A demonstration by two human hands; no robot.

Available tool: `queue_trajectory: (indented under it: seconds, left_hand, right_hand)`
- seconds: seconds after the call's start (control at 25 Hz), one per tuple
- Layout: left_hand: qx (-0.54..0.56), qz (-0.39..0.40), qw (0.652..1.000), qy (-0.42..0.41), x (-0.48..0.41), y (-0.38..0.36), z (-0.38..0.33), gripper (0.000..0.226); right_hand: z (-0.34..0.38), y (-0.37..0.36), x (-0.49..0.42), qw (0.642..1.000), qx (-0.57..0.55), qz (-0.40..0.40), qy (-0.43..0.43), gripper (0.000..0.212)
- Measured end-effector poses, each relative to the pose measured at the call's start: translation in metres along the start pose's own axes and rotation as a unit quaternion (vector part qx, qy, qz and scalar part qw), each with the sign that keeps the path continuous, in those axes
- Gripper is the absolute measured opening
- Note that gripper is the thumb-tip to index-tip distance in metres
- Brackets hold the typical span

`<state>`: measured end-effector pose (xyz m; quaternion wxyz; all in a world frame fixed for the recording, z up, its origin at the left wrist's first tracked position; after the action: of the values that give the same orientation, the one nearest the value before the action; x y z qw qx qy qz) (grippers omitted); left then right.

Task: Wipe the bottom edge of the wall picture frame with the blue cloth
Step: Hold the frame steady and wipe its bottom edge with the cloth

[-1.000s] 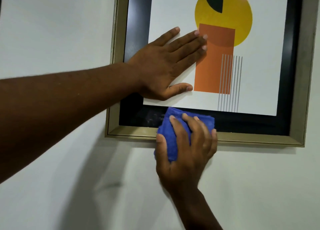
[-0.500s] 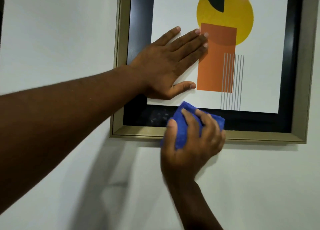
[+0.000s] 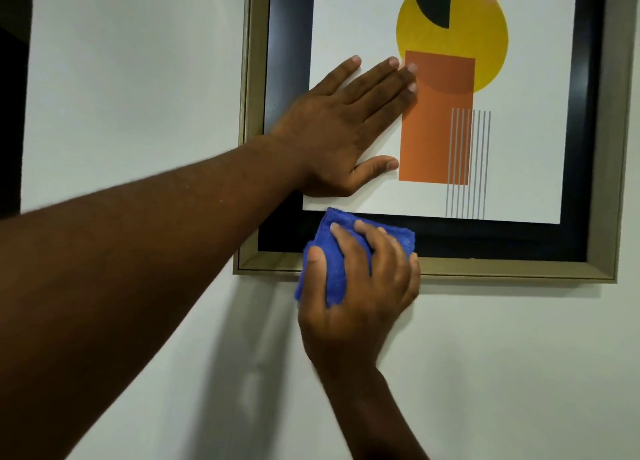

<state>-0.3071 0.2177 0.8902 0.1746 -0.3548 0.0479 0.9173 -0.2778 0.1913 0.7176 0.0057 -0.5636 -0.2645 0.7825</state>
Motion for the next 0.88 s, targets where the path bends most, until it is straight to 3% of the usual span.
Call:
queue_trajectory:
  seconds: [0.08, 0.24, 0.44, 0.56, 0.72, 0.88]
  left_hand:
    - [0.006, -0.001, 1.000, -0.001, -0.001, 0.000, -0.001, 0.082]
    - [-0.004, -0.006, 1.000, 0.005, -0.001, -0.001, 0.000, 0.077]
    - [-0.006, 0.001, 1.000, 0.022, 0.000, 0.001, 0.001, 0.075]
    - [-0.014, 0.019, 0.999, 0.025, 0.001, -0.001, 0.003, 0.075]
    - [-0.029, 0.040, 0.998, 0.032, 0.003, -0.002, 0.001, 0.071]
    - [0.018, 0.074, 0.981, 0.180, 0.001, 0.005, -0.022, 0.071]
  right_hand:
    - [0.004, -0.004, -0.003, 0.999, 0.021, 0.008, -0.033, 0.036]
    - [0.041, -0.020, 0.012, 0.991, 0.012, 0.112, 0.076, 0.040]
    - [0.023, -0.008, 0.000, 0.971, 0.009, 0.177, 0.162, 0.035]
    - [-0.025, 0.017, -0.024, 0.971, 0.048, 0.164, 0.167, 0.032]
    - [-0.125, 0.068, -0.069, 0.977, 0.125, 0.141, 0.099, 0.034]
    - [-0.178, 0.099, -0.099, 0.968, 0.166, 0.169, 0.086, 0.040]
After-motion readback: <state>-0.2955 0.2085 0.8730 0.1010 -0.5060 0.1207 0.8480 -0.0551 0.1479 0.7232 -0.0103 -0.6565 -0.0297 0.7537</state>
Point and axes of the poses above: each hand's wrist, its own x-axis away from the middle knuckle, its own y-axis out of the back of the hand, z = x × y, the point moved 7 cm from there along -x, towards the middle knuckle, and after that the axes turned 12 degrees about -z, right-handed, at the moved point
